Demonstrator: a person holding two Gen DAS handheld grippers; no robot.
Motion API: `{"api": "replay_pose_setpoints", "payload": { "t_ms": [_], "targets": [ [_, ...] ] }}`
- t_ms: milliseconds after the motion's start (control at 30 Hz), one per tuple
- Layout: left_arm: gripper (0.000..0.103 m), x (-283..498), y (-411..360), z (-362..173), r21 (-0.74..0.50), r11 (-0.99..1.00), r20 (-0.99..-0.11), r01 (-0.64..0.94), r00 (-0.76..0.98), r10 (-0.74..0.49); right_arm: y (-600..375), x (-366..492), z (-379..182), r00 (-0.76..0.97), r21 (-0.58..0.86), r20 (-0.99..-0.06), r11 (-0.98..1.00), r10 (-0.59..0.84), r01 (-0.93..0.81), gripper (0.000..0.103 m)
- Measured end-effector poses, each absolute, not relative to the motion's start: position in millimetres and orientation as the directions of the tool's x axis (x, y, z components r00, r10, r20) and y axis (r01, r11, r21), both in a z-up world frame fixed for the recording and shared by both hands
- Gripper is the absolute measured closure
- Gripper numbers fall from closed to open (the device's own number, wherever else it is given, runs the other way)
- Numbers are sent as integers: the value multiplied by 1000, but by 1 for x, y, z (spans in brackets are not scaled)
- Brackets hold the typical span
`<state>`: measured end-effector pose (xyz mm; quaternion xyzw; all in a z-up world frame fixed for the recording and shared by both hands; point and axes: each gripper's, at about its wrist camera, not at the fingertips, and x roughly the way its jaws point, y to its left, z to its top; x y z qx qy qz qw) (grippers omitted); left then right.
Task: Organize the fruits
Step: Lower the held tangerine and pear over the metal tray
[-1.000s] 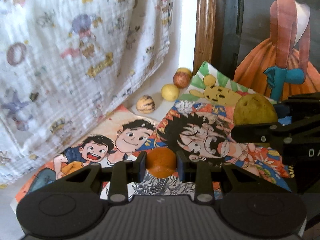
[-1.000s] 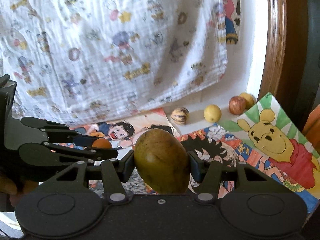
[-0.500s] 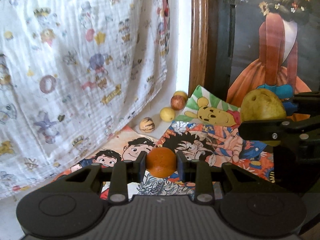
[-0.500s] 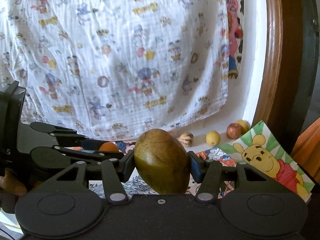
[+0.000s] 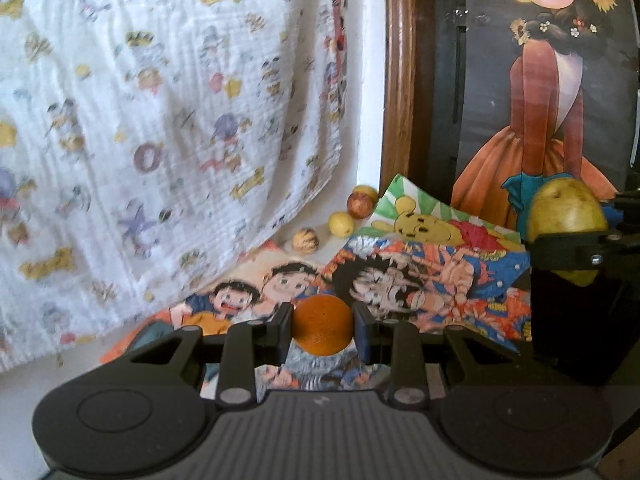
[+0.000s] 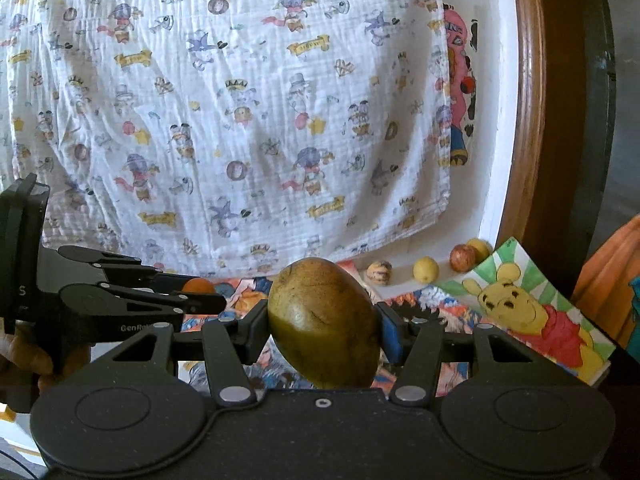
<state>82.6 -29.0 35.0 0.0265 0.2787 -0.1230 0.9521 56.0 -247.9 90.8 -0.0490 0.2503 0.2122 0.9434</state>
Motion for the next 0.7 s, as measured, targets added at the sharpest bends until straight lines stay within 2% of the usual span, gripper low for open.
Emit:
{"api": "replay_pose_setpoints", "payload": {
  "t_ms": [333, 700],
  "targets": [
    [69, 68, -8, -19, -57, 974, -631, 221, 748, -207, -253, 20, 51, 756, 58, -546, 917, 360, -395, 46],
    [69, 72, -10, -76, -93, 969, -712, 229, 665, -225, -248, 1, -21, 685, 98, -653, 933, 322, -346, 46]
  ]
}}
